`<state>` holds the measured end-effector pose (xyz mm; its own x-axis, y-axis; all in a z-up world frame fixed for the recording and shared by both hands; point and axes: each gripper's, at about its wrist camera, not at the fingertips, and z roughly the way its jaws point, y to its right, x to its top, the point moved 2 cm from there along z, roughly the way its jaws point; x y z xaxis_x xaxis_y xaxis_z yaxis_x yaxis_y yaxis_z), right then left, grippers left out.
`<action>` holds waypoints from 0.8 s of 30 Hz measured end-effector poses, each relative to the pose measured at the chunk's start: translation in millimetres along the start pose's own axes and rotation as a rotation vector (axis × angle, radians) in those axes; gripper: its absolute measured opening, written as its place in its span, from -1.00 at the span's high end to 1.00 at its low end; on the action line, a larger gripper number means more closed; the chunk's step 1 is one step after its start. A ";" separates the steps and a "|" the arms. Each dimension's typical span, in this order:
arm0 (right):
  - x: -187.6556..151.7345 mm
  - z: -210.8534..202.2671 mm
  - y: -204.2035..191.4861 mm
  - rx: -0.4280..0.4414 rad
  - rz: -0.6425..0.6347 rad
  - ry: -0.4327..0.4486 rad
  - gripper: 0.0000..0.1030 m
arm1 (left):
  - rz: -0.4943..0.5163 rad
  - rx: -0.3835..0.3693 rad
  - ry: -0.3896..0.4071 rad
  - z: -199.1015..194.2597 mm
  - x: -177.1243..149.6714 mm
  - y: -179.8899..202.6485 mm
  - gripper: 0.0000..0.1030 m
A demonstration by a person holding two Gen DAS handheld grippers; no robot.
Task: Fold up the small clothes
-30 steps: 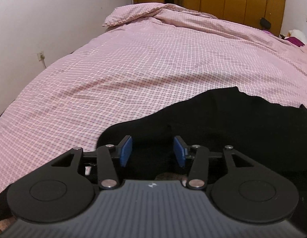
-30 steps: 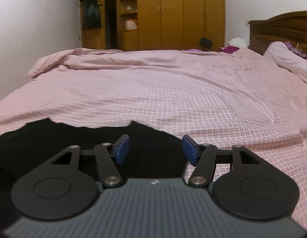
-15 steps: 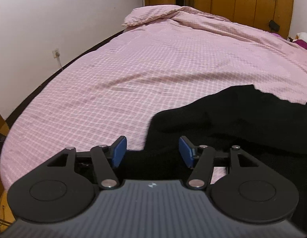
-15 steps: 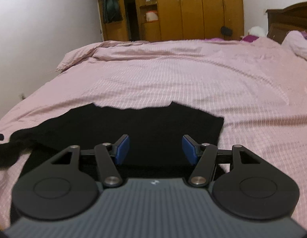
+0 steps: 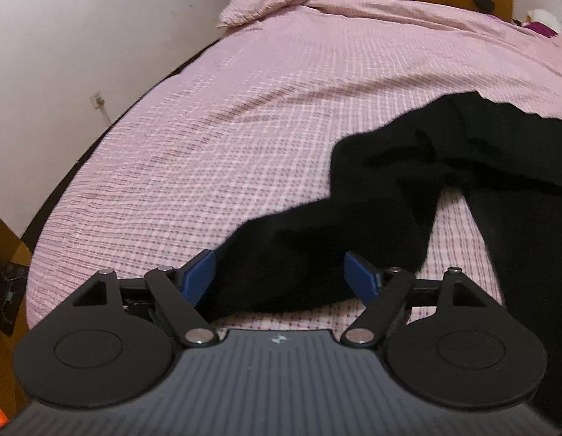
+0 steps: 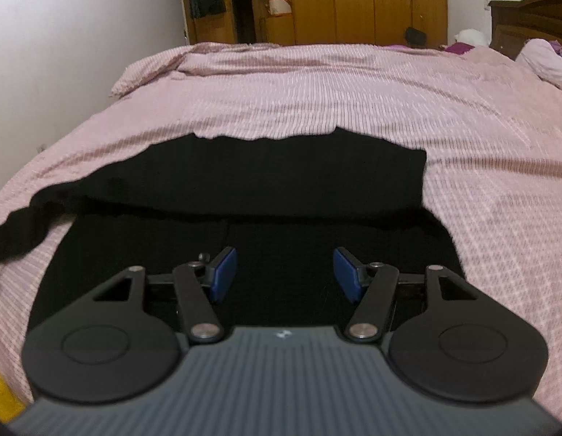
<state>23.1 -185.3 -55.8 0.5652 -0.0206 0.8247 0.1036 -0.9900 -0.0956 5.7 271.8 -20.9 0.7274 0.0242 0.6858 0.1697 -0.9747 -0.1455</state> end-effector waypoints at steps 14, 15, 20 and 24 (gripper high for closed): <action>-12.3 10.7 -17.8 -0.006 -0.004 -0.064 -0.18 | -0.063 -0.028 -0.035 18.5 -12.9 2.0 -0.62; -12.5 11.2 -18.6 -0.007 -0.005 -0.067 -0.18 | -0.064 -0.029 -0.035 19.1 -12.7 1.8 -0.62; -13.4 14.2 -23.1 -0.006 -0.008 -0.081 -0.18 | -0.072 -0.030 -0.031 20.8 -13.2 1.3 -0.64; -14.3 15.0 -26.5 -0.005 -0.016 -0.087 -0.18 | -0.078 -0.033 -0.027 22.8 -13.4 0.0 -0.65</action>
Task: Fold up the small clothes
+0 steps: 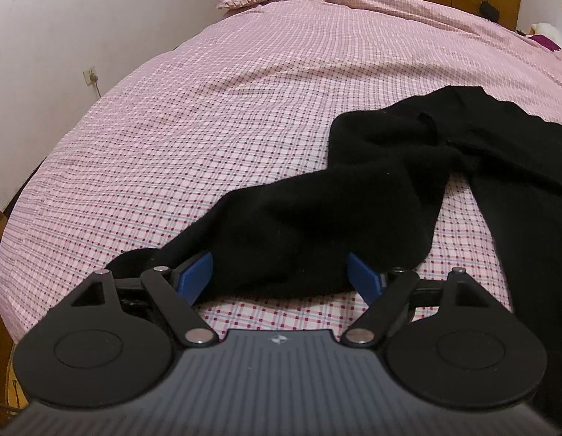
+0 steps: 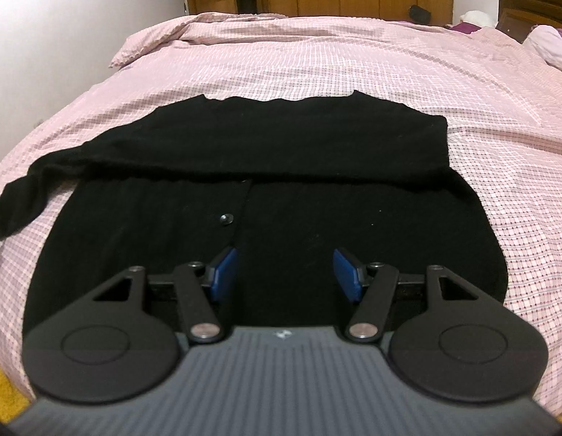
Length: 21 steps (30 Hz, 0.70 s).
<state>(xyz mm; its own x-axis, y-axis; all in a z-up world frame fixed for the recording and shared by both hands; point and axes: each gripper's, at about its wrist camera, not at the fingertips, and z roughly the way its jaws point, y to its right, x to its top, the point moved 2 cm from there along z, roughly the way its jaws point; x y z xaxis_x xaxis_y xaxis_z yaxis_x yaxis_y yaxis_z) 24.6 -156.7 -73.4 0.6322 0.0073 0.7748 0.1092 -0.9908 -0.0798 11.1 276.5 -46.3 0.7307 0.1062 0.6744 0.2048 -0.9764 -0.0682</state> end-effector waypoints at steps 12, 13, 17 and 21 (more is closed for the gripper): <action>1.0 5.0 -0.7 0.002 -0.004 -0.017 -0.18 | -0.002 0.024 0.008 8.9 3.1 -0.3 -0.68; 0.9 5.3 -0.5 0.003 -0.005 -0.017 -0.18 | -0.004 0.026 0.009 9.9 3.9 0.0 -0.68; 0.5 5.8 -0.1 0.002 -0.006 -0.020 -0.18 | -0.019 0.025 0.004 12.0 5.9 -0.9 -0.69; 0.3 7.7 -0.8 -0.001 -0.002 -0.024 -0.18 | -0.023 0.023 0.003 13.7 5.8 -2.0 -0.70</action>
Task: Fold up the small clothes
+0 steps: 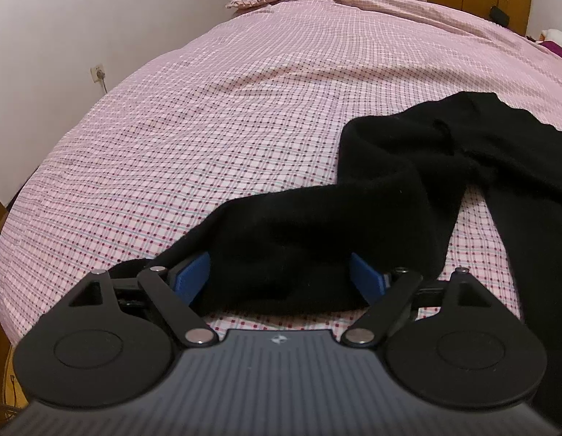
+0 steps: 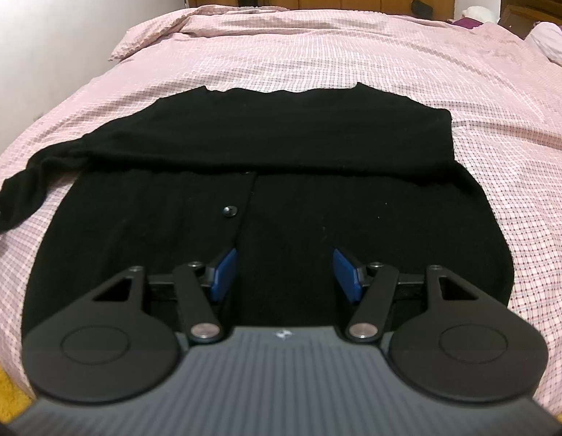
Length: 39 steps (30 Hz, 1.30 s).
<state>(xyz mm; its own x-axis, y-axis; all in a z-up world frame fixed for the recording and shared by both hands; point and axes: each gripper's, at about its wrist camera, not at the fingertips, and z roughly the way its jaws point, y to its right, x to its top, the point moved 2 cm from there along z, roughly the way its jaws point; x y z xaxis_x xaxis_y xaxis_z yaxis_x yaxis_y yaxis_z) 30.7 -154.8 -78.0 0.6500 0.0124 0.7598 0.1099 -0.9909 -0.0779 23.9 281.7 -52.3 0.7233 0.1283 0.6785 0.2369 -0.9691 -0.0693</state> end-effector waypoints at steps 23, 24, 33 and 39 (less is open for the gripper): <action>-2.4 5.2 -0.4 0.013 0.017 -0.007 -0.18 | -0.040 -0.041 0.109 9.2 5.8 -6.2 0.69; -2.4 4.1 -0.1 0.015 0.020 -0.004 -0.18 | -0.066 -0.050 0.118 6.7 7.1 -10.0 0.77; -5.2 -4.7 7.7 0.033 0.061 0.024 -0.18 | -0.159 -0.049 0.270 -44.3 30.2 -22.8 0.84; -6.8 -9.7 14.4 0.048 0.087 0.038 -0.18 | -0.181 -0.135 0.387 -86.8 58.5 -5.7 0.84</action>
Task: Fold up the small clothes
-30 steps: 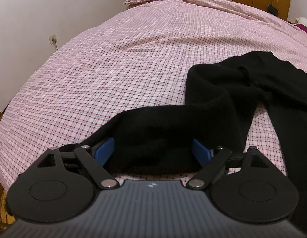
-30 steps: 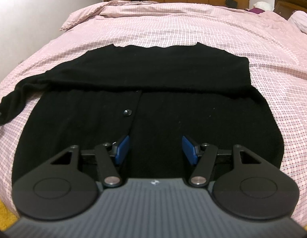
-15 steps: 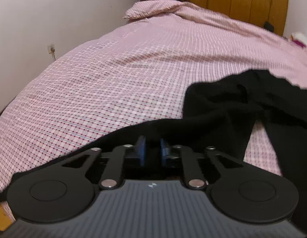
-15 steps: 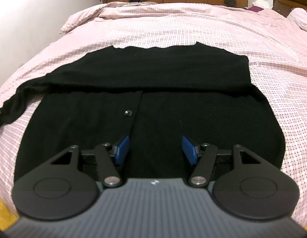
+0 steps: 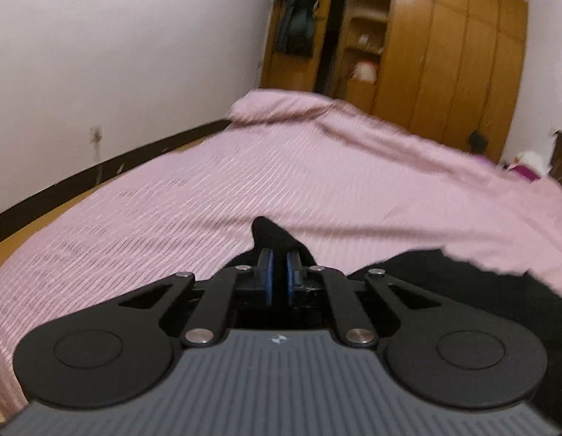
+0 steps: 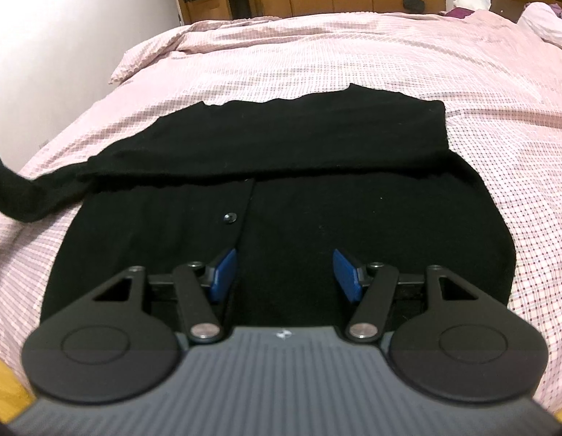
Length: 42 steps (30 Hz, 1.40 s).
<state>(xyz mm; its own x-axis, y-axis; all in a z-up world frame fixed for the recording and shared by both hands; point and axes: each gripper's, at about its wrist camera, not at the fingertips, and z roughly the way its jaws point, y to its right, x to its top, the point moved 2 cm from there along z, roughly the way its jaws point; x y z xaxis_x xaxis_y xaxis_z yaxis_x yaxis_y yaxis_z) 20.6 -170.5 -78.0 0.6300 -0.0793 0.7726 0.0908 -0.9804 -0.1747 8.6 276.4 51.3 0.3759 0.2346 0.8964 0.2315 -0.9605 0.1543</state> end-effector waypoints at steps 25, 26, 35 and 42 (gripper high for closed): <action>-10.2 -6.7 58.3 -0.004 0.089 0.072 -0.18 | 0.251 -0.308 -0.241 83.1 -74.6 253.0 0.82; -10.8 -5.5 59.9 -0.003 0.093 0.069 -0.18 | 0.249 -0.300 -0.254 90.3 -79.6 251.7 0.81; -10.5 -0.1 66.8 0.004 0.122 0.074 -0.18 | 0.220 -0.227 -0.298 79.1 -81.6 232.5 -0.03; -2.7 -3.0 40.8 0.044 0.048 0.090 -0.18 | 0.196 -0.117 -0.296 44.6 -72.0 187.3 -0.29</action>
<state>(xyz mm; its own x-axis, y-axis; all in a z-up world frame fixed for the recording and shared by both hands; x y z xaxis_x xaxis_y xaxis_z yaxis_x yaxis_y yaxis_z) 20.2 -210.8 -85.4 0.5631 -0.1439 0.8137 0.0967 -0.9665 -0.2379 64.9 86.3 -2.9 0.6504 0.0609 0.7571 0.0318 -0.9981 0.0529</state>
